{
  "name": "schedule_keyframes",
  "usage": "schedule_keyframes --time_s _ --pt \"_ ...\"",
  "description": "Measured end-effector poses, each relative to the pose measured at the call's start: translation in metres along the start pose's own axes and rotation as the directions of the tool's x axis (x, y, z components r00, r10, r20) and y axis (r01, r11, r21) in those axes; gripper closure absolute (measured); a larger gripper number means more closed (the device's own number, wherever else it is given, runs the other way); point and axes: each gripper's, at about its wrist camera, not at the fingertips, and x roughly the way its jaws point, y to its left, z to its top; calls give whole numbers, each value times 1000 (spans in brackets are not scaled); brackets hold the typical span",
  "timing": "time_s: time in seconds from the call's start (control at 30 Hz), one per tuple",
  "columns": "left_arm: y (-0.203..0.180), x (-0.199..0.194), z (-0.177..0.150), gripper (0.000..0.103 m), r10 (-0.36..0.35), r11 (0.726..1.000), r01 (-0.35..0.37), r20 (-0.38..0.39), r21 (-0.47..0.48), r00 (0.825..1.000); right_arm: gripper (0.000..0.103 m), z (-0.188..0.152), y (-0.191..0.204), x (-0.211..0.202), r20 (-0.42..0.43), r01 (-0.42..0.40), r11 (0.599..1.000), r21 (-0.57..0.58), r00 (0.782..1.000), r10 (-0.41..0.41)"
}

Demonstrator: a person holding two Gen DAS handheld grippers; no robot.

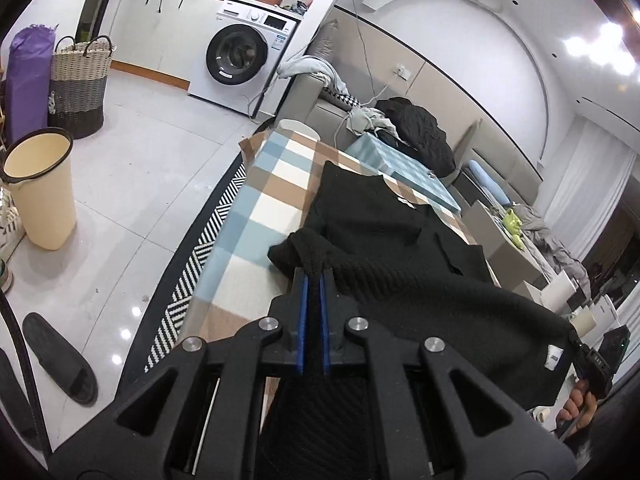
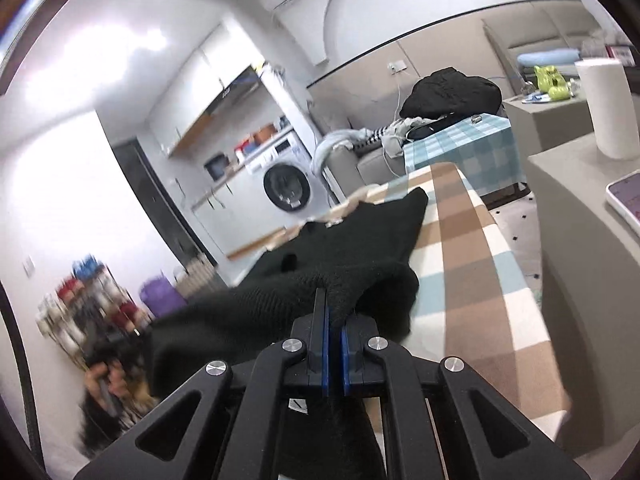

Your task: Fold small clothes

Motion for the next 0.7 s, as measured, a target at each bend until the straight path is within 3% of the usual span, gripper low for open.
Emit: schedule_keyframes --time_s 0.17,0.33,0.4,0.43,0.47,0.53,0.57,0.6,0.7 --pt "5 31 18 100 13 1000 -13 -26 -11 1000 99 14 1 36 -66 127 992 -1 990 -126" --pt "13 83 28 100 50 998 -54 -100 -39 994 98 19 -18 85 -210 266 964 14 943 -257" --pt "16 99 27 97 86 994 -94 -147 -49 985 91 16 -27 100 -260 298 954 14 923 -285" --pt "18 107 25 95 93 993 -105 -179 -53 979 77 14 -31 105 -282 316 949 12 911 -300" --pt "20 114 23 89 92 993 -105 -201 -55 975 59 12 -34 110 -298 326 945 12 904 -307" --pt "24 126 18 70 94 993 -108 -227 -50 969 53 8 -39 116 -311 313 950 19 904 -292" --pt "25 131 16 53 95 993 -110 -238 -50 967 52 6 -42 123 -331 296 955 27 904 -271" --pt "26 137 14 47 95 992 -112 -254 -54 963 52 5 -42 127 -346 289 957 29 901 -261" --pt "21 147 13 47 75 996 -86 -253 -34 965 53 2 -39 149 -376 289 957 -14 885 -273"
